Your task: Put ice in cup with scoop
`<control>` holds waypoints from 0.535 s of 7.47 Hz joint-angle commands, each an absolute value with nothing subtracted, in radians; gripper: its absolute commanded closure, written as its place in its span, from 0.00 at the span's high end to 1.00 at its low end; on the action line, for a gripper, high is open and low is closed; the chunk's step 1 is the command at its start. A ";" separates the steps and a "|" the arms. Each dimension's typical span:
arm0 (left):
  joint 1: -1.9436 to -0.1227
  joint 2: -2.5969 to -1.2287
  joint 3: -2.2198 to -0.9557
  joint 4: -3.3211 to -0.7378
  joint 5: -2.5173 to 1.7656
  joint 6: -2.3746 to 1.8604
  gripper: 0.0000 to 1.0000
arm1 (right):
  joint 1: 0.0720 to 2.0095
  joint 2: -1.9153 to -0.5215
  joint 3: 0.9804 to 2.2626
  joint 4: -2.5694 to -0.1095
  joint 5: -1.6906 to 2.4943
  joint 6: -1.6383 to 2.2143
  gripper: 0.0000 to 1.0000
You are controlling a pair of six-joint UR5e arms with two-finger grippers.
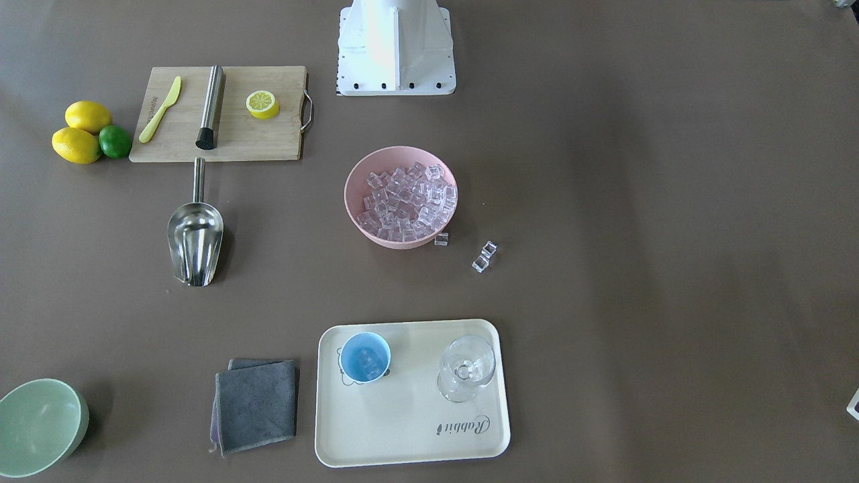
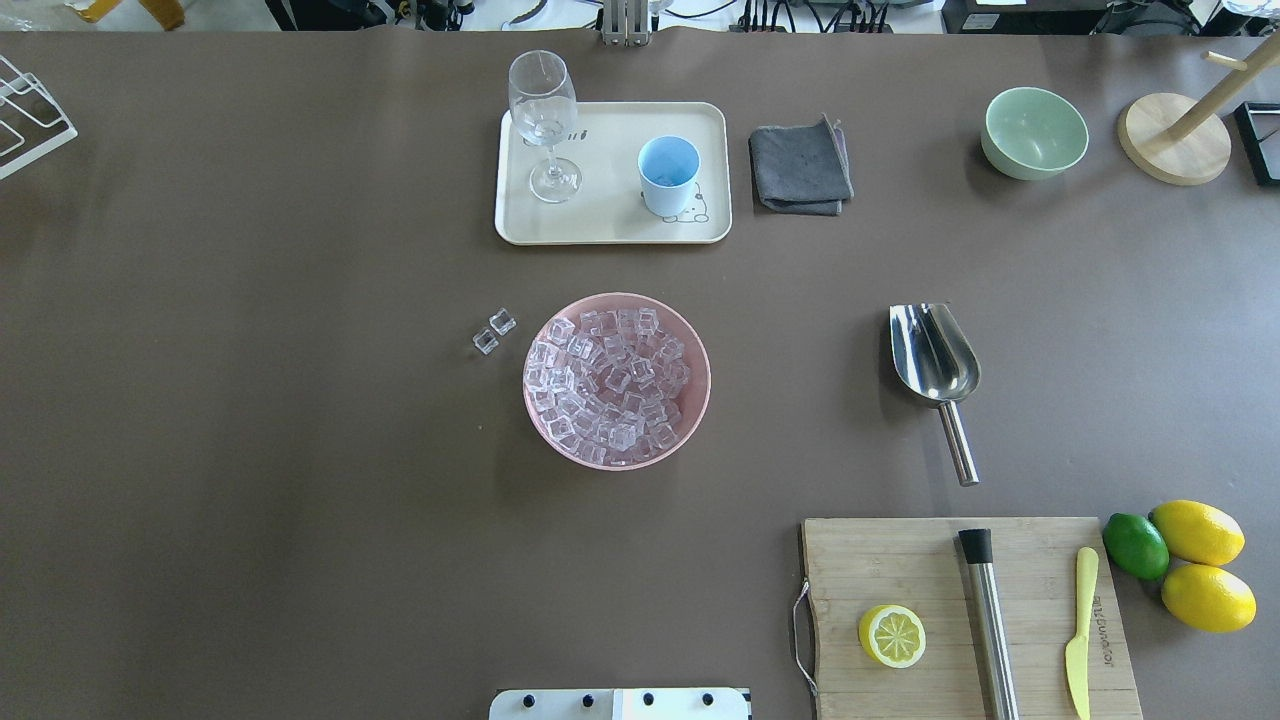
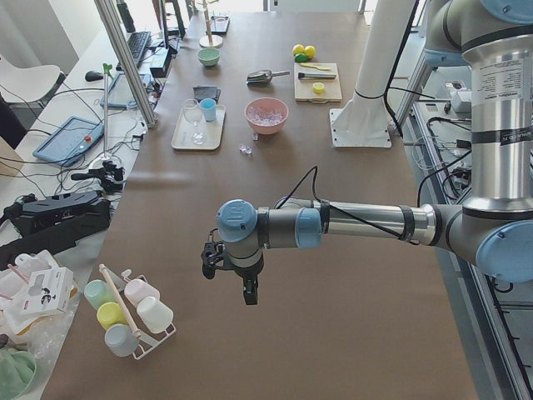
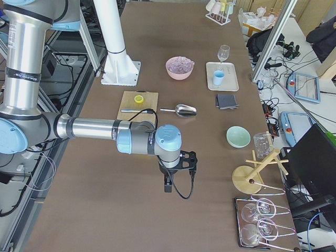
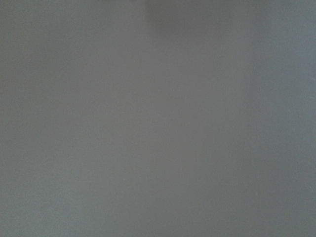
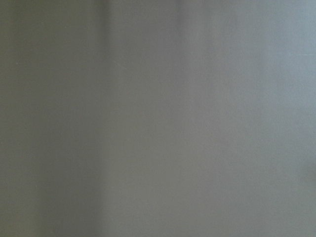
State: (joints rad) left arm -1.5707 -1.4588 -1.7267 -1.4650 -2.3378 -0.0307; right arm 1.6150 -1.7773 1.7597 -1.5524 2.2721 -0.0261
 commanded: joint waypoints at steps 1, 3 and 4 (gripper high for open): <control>-1.569 -1.459 -1.727 -1.465 -2.338 -0.031 0.99 | 1.620 -1.764 1.761 -1.551 2.290 0.023 1.00; -1.569 -1.459 -1.727 -1.465 -2.338 -0.032 0.99 | 1.620 -1.764 1.760 -1.551 2.290 0.014 1.00; -1.569 -1.459 -1.727 -1.465 -2.338 -0.032 0.99 | 1.620 -1.764 1.758 -1.549 2.289 0.014 1.00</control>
